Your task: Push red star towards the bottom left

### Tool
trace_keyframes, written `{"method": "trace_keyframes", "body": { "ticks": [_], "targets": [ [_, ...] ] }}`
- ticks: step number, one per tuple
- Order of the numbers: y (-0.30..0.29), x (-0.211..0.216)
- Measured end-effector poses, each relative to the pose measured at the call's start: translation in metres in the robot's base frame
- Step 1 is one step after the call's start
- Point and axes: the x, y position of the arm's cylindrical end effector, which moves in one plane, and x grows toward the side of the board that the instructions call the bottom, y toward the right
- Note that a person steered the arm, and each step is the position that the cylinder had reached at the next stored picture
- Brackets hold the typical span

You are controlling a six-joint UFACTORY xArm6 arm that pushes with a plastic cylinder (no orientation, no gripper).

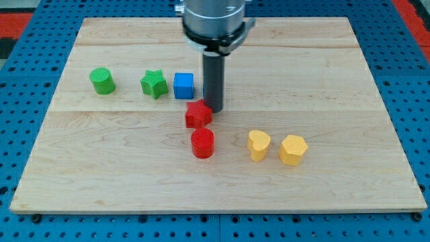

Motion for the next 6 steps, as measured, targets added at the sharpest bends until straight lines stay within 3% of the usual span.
{"method": "trace_keyframes", "body": {
  "ticks": [6],
  "targets": [
    [-0.084,0.050]
  ]
}}
